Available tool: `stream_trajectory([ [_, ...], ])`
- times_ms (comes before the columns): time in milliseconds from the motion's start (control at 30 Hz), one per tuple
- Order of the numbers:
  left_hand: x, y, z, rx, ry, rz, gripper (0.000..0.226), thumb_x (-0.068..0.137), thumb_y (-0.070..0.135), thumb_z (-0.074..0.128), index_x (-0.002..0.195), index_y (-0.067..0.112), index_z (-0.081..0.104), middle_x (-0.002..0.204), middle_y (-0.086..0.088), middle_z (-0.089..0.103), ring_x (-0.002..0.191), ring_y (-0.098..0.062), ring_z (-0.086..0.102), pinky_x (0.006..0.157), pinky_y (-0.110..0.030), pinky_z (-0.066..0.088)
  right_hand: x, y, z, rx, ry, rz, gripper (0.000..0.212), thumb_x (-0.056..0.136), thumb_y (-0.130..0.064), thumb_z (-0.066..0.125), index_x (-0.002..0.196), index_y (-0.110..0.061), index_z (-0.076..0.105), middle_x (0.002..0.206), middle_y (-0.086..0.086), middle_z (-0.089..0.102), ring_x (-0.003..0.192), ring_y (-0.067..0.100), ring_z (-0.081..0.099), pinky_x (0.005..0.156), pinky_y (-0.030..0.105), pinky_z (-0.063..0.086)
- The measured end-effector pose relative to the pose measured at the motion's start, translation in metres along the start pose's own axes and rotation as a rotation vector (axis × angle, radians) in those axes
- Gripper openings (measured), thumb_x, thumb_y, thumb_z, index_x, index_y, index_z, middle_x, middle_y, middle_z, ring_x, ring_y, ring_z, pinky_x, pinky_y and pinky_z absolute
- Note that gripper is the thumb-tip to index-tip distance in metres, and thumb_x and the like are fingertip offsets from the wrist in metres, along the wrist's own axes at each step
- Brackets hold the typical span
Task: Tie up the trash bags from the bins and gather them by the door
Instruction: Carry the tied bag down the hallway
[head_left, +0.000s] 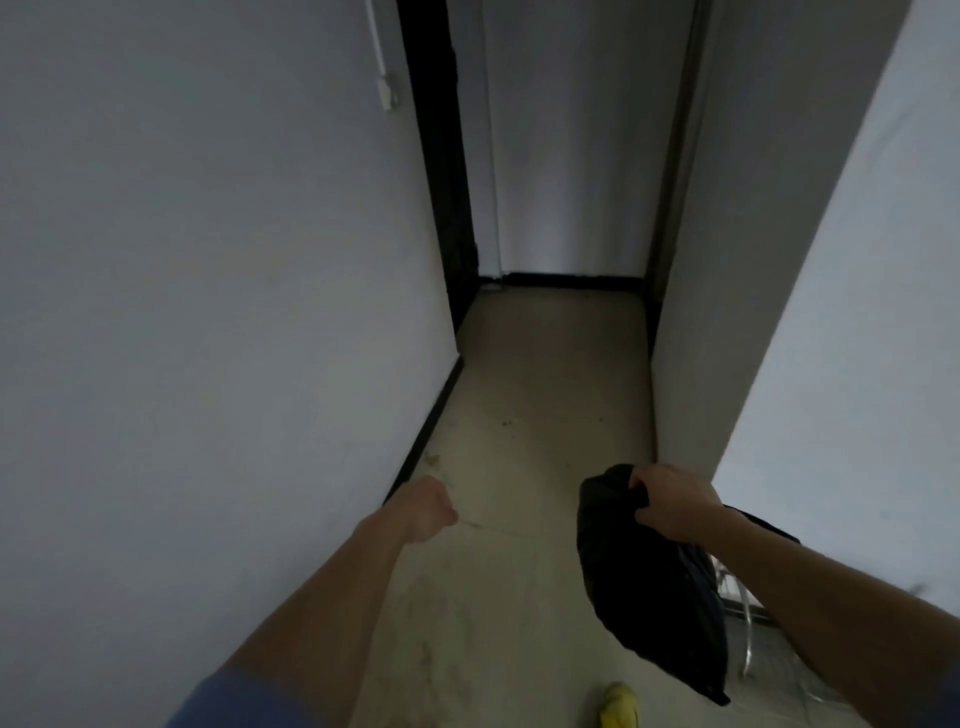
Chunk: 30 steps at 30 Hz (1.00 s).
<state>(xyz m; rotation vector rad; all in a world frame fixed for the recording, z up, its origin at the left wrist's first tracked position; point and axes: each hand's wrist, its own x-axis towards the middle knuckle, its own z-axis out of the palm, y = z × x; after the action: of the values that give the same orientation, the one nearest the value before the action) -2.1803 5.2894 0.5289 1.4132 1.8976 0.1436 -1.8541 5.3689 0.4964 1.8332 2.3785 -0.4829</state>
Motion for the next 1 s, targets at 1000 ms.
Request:
stream_trajectory([
  [1000, 0.721, 0.072, -0.325, -0.087, 0.052, -0.236, 0.022, 0.089, 0.023, 0.062, 0.105, 0.009, 0.067, 0.111, -0.012, 0.068, 0.102, -0.025, 0.065, 0.093, -0.036, 0.053, 0.826, -0.059, -0.157, -0.160, -0.247, -0.219, 0.045, 0.083, -0.030, 0.063, 0.126, -0.021, 0.051, 0.123, 0.003, 0.055, 0.104, 0.023, 0.057, 0.079, 0.028, 0.042],
])
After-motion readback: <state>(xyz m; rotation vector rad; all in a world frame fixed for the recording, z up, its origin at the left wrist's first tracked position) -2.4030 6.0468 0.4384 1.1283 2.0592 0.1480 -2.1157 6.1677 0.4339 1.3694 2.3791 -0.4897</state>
